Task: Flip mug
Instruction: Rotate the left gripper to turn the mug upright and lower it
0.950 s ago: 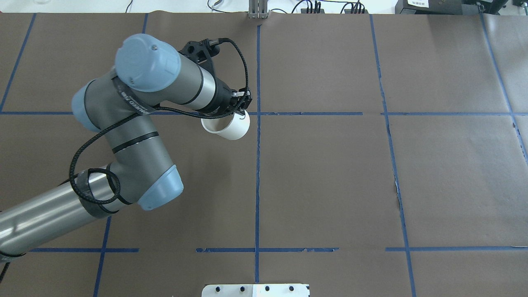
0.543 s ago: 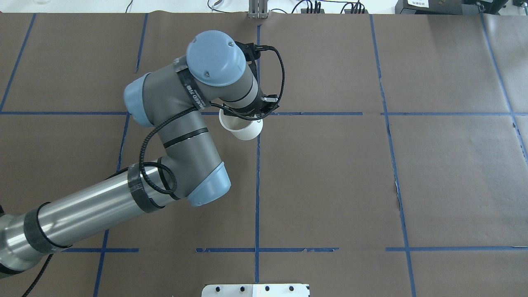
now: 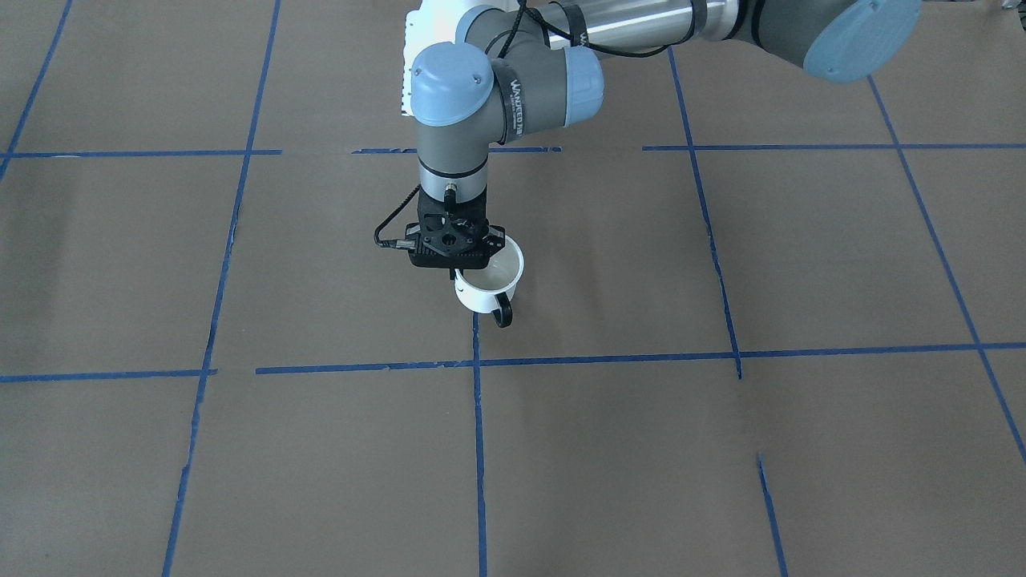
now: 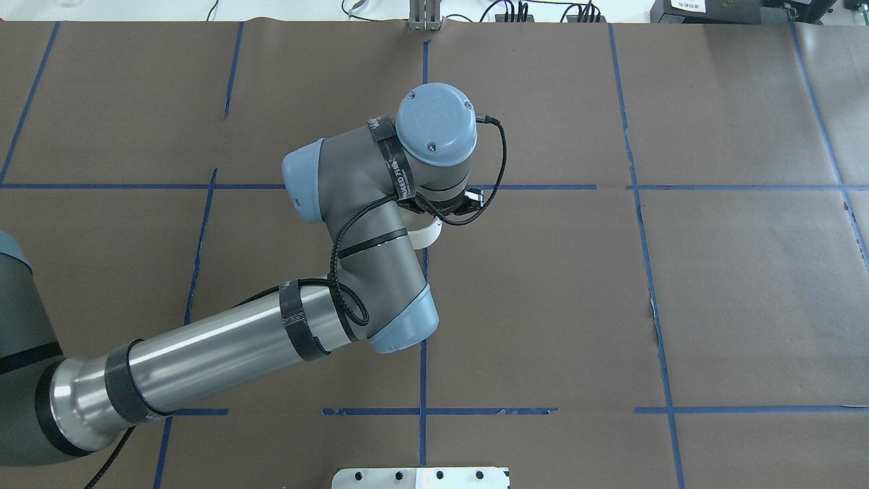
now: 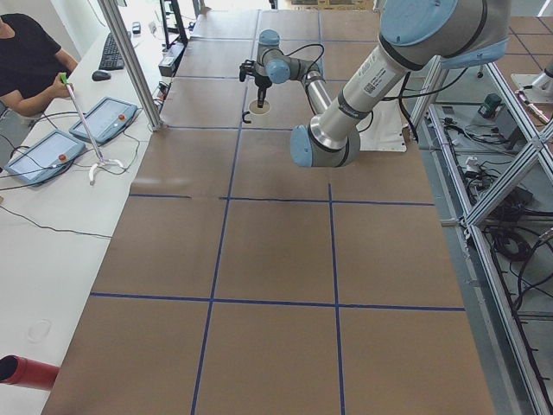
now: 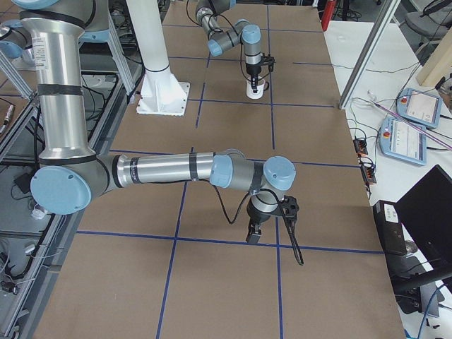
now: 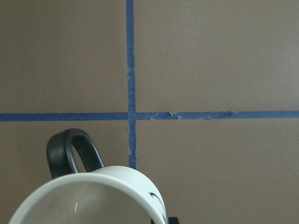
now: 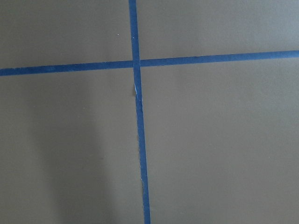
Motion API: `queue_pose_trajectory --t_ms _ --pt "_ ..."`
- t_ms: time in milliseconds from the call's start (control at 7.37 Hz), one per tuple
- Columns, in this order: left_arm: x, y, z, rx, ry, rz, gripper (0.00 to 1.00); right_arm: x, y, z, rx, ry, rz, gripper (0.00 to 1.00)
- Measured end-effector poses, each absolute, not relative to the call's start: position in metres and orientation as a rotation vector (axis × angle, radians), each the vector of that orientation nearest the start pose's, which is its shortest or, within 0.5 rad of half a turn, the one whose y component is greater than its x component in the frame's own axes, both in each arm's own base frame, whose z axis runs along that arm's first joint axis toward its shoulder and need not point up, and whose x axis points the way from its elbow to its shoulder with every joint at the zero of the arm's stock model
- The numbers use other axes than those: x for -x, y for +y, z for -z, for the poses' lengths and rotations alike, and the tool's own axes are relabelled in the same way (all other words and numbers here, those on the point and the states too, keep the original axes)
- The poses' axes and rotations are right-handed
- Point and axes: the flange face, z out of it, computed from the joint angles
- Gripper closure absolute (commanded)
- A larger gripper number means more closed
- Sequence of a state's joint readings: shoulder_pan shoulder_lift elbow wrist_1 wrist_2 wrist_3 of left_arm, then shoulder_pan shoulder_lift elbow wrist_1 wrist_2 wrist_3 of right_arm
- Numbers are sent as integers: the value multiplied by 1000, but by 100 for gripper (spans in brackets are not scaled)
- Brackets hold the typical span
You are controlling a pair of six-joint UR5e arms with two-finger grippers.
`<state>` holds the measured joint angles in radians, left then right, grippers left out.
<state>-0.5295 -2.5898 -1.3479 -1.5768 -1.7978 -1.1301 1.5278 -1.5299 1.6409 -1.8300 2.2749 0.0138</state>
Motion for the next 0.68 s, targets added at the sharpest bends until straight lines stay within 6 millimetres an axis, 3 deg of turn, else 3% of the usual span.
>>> queue_pose_trajectory --t_ms 679 --pt "-628 -484 -111 -173 772 -46 100 -48 -497 -634 162 -698 -24 0"
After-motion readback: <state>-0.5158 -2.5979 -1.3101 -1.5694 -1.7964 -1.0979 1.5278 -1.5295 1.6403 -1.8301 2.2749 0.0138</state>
